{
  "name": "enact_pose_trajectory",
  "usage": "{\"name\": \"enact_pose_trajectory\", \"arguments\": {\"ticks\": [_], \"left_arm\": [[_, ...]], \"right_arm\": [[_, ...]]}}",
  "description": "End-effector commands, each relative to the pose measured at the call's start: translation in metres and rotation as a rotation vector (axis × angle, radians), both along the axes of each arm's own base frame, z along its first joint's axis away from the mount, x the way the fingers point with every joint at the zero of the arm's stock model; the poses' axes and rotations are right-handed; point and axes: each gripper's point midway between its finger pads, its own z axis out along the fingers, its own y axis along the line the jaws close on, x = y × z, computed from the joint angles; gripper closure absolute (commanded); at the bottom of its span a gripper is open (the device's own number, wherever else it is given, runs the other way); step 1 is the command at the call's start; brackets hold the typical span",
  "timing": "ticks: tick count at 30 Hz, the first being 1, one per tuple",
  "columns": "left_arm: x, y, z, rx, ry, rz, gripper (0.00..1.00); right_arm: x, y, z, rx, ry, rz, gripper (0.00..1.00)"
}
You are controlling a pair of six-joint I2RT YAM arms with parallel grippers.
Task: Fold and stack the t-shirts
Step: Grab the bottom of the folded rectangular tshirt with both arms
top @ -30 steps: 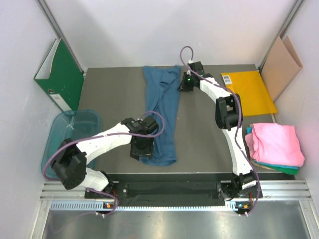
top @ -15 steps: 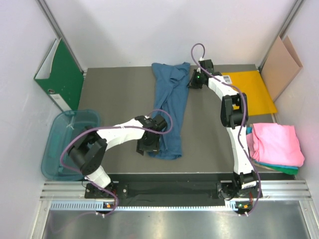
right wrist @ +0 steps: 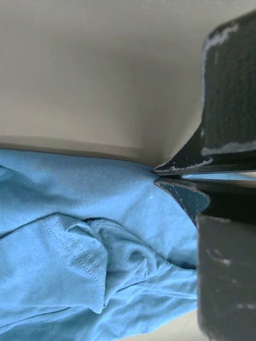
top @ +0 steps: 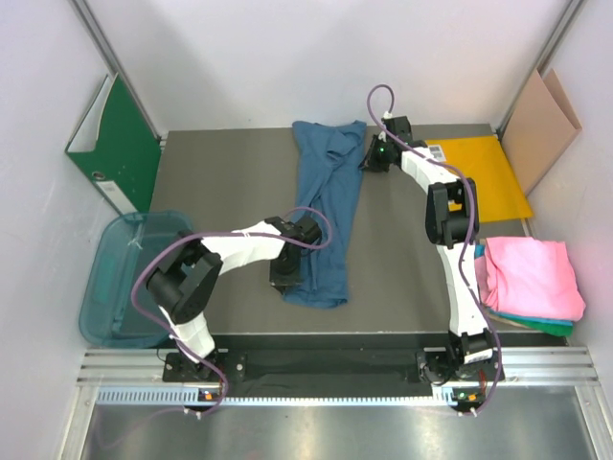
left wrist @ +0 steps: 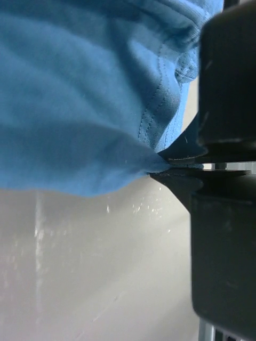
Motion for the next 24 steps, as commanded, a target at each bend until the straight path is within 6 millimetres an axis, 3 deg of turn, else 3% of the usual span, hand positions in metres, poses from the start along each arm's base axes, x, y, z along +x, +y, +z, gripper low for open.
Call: {"name": "enact_pose_trajectory", "arguments": {"ticks": [1,8,21,22,23,24], "left_arm": [[-0.006,0.026,0.006,0.059,0.008,0.079,1.0],[-0.029,0.049,0.024,0.078,0.002,0.123,1.0],[-0.044,0.07,0.008,0.221,0.093,0.16,1.0],[-0.044,0.067,0.007,0.215,0.098,0.158,0.83],[-0.042,0.065,0.007,0.202,0.097,0.149,0.73],[-0.037,0.06,0.012,0.177,0.078,0.146,0.62]], "right_arm": [[-0.007,-0.009,0.014,-0.026,-0.004,0.01,0.99],[0.0,-0.017,0.013,-0.028,-0.01,-0.013,0.99],[0.019,-0.029,0.016,-0.03,-0.04,-0.054,0.97],[0.019,-0.029,0.015,-0.029,-0.035,-0.054,0.96],[0.02,-0.03,0.016,-0.025,-0.035,-0.056,0.95],[0.02,-0.029,0.018,-0.015,-0.037,-0.045,0.86]]}}
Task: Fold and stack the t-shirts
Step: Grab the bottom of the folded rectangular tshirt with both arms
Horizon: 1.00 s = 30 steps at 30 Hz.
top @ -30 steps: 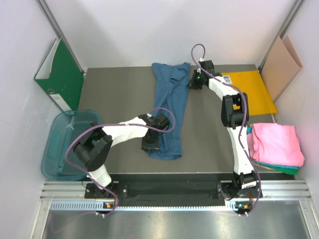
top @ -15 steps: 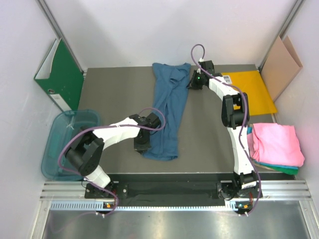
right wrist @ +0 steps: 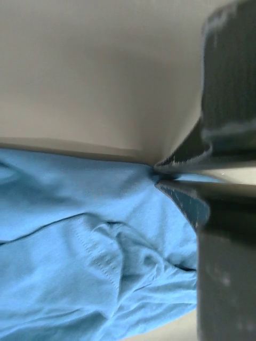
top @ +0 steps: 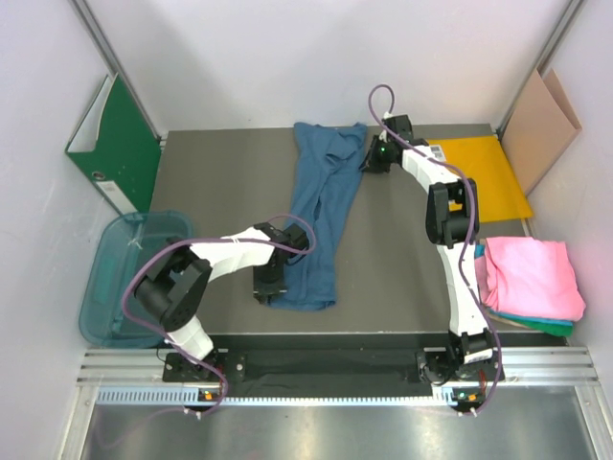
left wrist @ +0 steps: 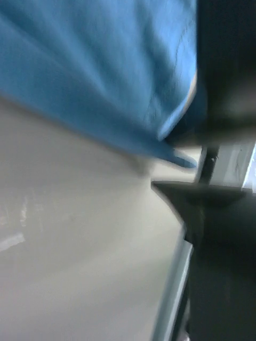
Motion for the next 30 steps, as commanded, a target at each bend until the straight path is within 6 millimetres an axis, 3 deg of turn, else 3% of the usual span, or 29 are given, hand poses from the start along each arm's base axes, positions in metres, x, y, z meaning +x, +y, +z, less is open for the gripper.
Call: {"name": "enact_pose_trajectory", "arguments": {"ticks": [1,2,3,4,5,6,8,10,12,16,19,20,23,24,26,27,28,30], "left_arm": [[-0.007,0.006,0.014,0.02,0.032,-0.001,0.44],[-0.002,0.002,0.019,-0.004,0.006,-0.015,0.22],[0.005,-0.003,0.03,-0.044,-0.046,-0.018,0.1],[0.009,-0.007,0.037,-0.072,-0.079,-0.023,0.01],[0.016,-0.013,0.043,-0.111,-0.118,-0.039,0.01],[0.021,-0.017,0.055,-0.152,-0.166,-0.046,0.01],[0.03,-0.023,0.065,-0.197,-0.228,-0.063,0.01],[0.035,-0.027,0.075,-0.231,-0.271,-0.071,0.01],[0.045,-0.033,0.081,-0.255,-0.315,-0.089,0.01],[0.056,-0.039,0.07,-0.244,-0.303,-0.116,0.01],[0.061,-0.037,0.053,-0.213,-0.254,-0.121,0.01],[0.063,-0.037,0.048,-0.202,-0.238,-0.126,0.01],[0.069,-0.023,0.039,-0.172,-0.199,-0.1,0.01],[0.075,-0.014,0.036,-0.189,-0.185,-0.053,0.01],[0.075,-0.017,0.031,-0.299,-0.138,-0.011,0.01],[0.076,-0.007,0.025,-0.339,-0.111,0.046,0.02],[0.076,-0.016,0.026,-0.432,-0.085,0.042,0.03],[0.076,-0.013,0.022,-0.477,-0.058,0.071,0.09]], "right_arm": [[0.023,-0.02,0.019,-0.009,-0.076,-0.036,0.8],[0.019,-0.02,0.016,-0.019,-0.069,-0.017,0.73],[0.016,-0.019,0.027,-0.02,-0.083,-0.004,0.61],[0.012,-0.02,0.031,-0.028,-0.088,0.008,0.57],[-0.001,-0.024,0.02,-0.055,-0.064,0.027,0.51],[-0.006,-0.024,0.047,-0.058,-0.108,0.033,0.4],[-0.032,-0.029,0.065,-0.074,-0.123,0.053,0.31],[-0.054,-0.029,0.074,-0.072,-0.117,0.074,0.13],[-0.092,-0.028,0.081,-0.055,-0.086,0.118,0.01],[-0.164,-0.016,0.079,0.0,0.033,0.231,0.0],[-0.225,-0.003,0.065,0.07,0.178,0.318,0.01],[-0.241,0.008,0.068,0.102,0.207,0.363,0.11],[-0.287,0.029,0.061,0.127,0.321,0.442,0.3],[-0.297,0.036,0.059,0.135,0.341,0.454,0.4],[-0.32,0.055,0.057,0.158,0.385,0.477,0.44],[-0.326,0.061,0.057,0.163,0.396,0.477,0.45],[-0.335,0.066,0.054,0.174,0.435,0.456,0.46],[-0.348,0.081,0.053,0.166,0.449,0.469,0.46]]}}
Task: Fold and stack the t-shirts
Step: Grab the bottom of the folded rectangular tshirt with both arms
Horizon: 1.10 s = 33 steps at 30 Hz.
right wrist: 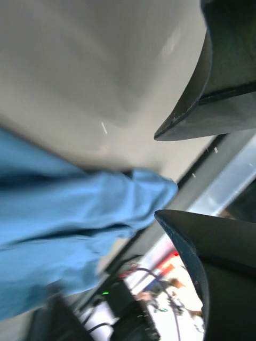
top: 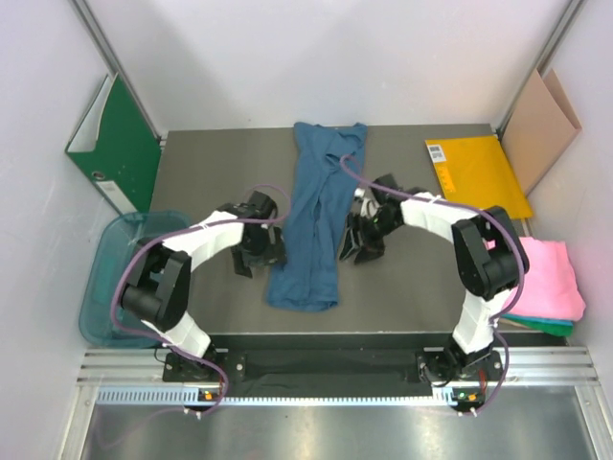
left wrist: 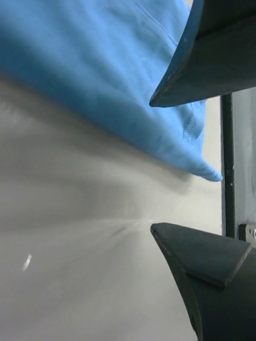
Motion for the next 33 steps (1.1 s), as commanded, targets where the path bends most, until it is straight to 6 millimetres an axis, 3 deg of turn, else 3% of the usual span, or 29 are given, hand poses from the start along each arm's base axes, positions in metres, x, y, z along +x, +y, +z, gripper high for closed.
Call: {"name": "enact_pose_trajectory", "arguments": {"ticks": [1,5,9,15,18,19,20,22,24,27,28,33], "left_arm": [[0.002,-0.014,0.001,-0.231,0.055,-0.014,0.12],[-0.004,-0.035,0.008,-0.363,0.1,-0.069,0.34],[-0.02,-0.046,0.011,-0.452,0.152,-0.085,0.35],[-0.056,-0.026,0.005,-0.413,0.171,-0.075,0.4],[-0.076,-0.017,-0.007,-0.4,0.198,-0.075,0.71],[-0.076,-0.018,-0.008,-0.411,0.186,-0.08,0.87],[-0.078,-0.017,-0.011,-0.41,0.183,-0.081,0.92],[-0.081,-0.017,-0.015,-0.415,0.188,-0.076,0.93],[-0.077,-0.019,-0.013,-0.426,0.178,-0.075,0.99],[-0.075,-0.02,-0.01,-0.429,0.166,-0.083,1.0],[-0.073,-0.02,-0.008,-0.427,0.153,-0.085,1.0],[-0.072,-0.022,-0.004,-0.449,0.134,-0.094,1.0]], "right_arm": [[-0.032,0.034,0.024,0.056,0.053,-0.007,0.47],[-0.067,0.054,0.014,0.008,0.135,0.014,0.45],[-0.101,0.064,0.005,-0.064,0.192,0.038,0.44],[-0.138,0.074,-0.009,-0.161,0.211,0.029,0.5],[-0.146,0.073,-0.024,-0.238,0.172,0.014,0.59],[-0.146,0.072,-0.032,-0.259,0.168,-0.001,0.61],[-0.145,0.07,-0.038,-0.286,0.139,-0.013,0.63],[-0.145,0.066,-0.044,-0.315,0.136,-0.033,0.64],[-0.142,0.066,-0.039,-0.339,0.078,-0.042,0.56],[-0.137,0.065,-0.011,-0.341,0.002,-0.072,0.43],[-0.138,0.063,0.007,-0.316,-0.019,-0.093,0.39],[-0.136,0.036,0.047,-0.255,-0.105,-0.246,0.18]]}}
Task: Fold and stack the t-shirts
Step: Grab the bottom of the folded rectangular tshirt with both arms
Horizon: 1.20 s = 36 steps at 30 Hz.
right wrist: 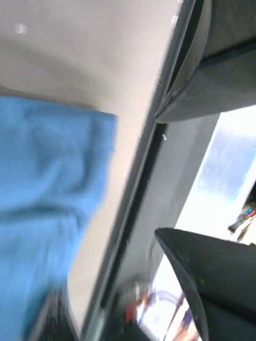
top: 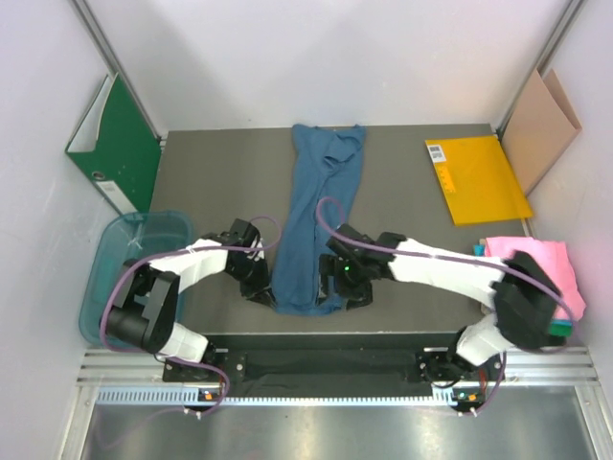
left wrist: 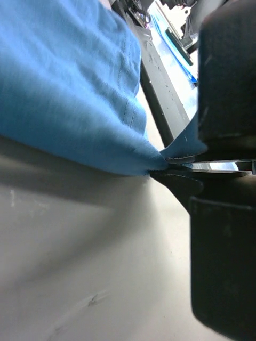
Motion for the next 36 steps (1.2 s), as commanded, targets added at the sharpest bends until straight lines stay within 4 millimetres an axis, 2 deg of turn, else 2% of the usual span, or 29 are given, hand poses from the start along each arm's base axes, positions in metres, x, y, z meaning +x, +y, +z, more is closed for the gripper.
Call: {"name": "enact_pose_trajectory", "arguments": {"ticks": [1,2,3,4,6,10,15,24,27,28,29,32,35,36], "left_arm": [[0.01,-0.006,0.01,-0.045,-0.07,-0.015,1.0],[0.009,-0.006,0.01,-0.046,-0.068,-0.016,1.0],[0.01,-0.006,0.01,-0.048,-0.071,-0.021,1.0],[0.009,-0.006,0.009,-0.048,-0.069,-0.021,1.0],[0.01,-0.007,0.009,-0.056,-0.076,-0.023,1.0],[0.013,-0.008,0.011,-0.056,-0.079,-0.018,1.0],[0.016,-0.008,0.013,-0.053,-0.087,-0.015,1.0],[0.01,-0.004,0.008,-0.037,-0.079,-0.007,1.0],[0.008,-0.003,0.007,-0.035,-0.072,-0.003,1.0],[0.008,-0.003,0.007,-0.032,-0.073,-0.001,1.0],[0.008,-0.003,0.008,-0.033,-0.075,-0.002,1.0],[0.006,-0.002,0.008,-0.022,-0.058,0.007,1.0],[0.002,-0.004,0.009,-0.037,-0.03,0.011,1.0],[0.003,-0.007,0.015,-0.055,-0.037,0.012,1.0]], "right_arm": [[0.007,-0.024,0.049,0.104,-0.166,-0.176,0.17],[0.006,-0.026,0.049,0.134,-0.176,-0.195,0.16],[0.004,-0.028,0.037,0.166,-0.173,-0.23,0.14],[0.004,-0.027,0.04,0.217,-0.183,-0.242,0.13],[0.004,-0.022,0.027,0.271,-0.187,-0.254,0.13],[0.001,-0.011,-0.006,0.227,-0.128,-0.218,0.1],[0.012,0.002,-0.012,0.212,-0.135,-0.204,0.1],[0.025,0.007,-0.032,0.205,-0.162,-0.234,0.14],[0.034,0.019,-0.035,0.209,-0.177,-0.206,0.25],[0.035,0.023,-0.035,0.21,-0.177,-0.195,0.48],[0.038,0.024,-0.036,0.196,-0.177,-0.194,0.65],[0.043,0.025,-0.037,0.115,-0.18,-0.179,1.0],[0.044,0.006,-0.021,-0.011,-0.224,-0.182,1.0],[0.041,-0.005,-0.004,-0.032,-0.231,-0.203,1.0]]}}
